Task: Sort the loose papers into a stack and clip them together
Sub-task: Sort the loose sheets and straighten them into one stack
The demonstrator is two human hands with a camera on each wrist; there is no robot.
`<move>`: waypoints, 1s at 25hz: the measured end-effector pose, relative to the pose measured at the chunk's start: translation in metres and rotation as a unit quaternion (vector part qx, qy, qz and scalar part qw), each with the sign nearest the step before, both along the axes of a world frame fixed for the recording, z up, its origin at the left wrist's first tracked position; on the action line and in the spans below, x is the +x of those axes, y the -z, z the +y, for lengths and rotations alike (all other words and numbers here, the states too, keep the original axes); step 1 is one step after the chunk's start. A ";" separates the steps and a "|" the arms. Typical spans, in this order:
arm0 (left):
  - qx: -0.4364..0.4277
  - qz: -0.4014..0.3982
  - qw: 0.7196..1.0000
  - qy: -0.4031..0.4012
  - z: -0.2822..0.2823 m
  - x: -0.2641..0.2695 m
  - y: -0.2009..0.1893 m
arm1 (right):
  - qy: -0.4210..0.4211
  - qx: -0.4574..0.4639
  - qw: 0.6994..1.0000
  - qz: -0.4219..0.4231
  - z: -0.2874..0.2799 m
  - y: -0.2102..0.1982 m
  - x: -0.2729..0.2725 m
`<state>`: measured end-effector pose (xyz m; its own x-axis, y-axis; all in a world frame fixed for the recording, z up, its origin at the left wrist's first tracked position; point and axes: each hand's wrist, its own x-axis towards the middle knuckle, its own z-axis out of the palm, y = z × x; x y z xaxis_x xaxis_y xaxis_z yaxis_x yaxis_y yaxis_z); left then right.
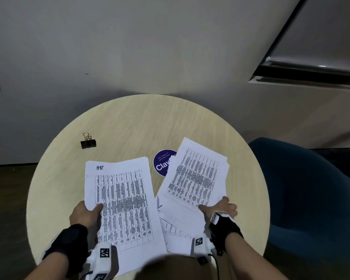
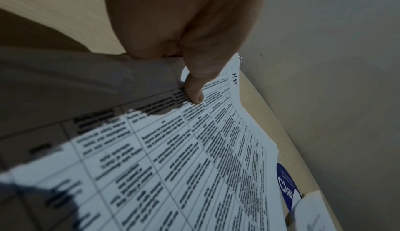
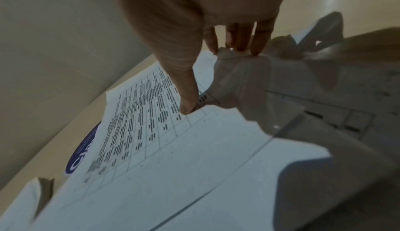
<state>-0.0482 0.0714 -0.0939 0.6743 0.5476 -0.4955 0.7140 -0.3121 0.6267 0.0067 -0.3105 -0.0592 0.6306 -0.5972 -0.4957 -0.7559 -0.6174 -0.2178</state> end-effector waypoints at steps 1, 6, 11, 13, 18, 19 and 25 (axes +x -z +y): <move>0.002 -0.003 1.000 -0.003 0.000 0.000 0.001 | 0.009 0.029 0.999 -0.020 0.006 0.004 0.003; -0.004 0.000 1.000 -0.004 0.002 0.000 0.003 | -0.060 0.000 0.998 0.029 0.001 0.010 0.011; -0.035 -0.011 0.999 -0.035 0.001 -0.001 0.000 | 0.080 0.113 0.952 -0.273 -0.016 -0.019 0.008; -0.082 -0.030 0.995 -0.053 0.001 -0.002 -0.002 | 0.121 0.261 0.897 -0.334 -0.030 -0.041 0.013; -0.170 -0.056 0.979 -0.099 0.009 -0.004 0.018 | 0.102 0.579 0.736 -0.335 -0.047 -0.093 0.024; -0.164 -0.053 0.981 -0.091 0.008 -0.003 0.015 | 0.103 0.614 0.718 -0.313 -0.043 -0.088 0.027; -0.200 -0.060 0.977 -0.053 -0.006 -0.006 -0.002 | -0.080 0.400 0.910 -0.071 0.053 -0.018 0.012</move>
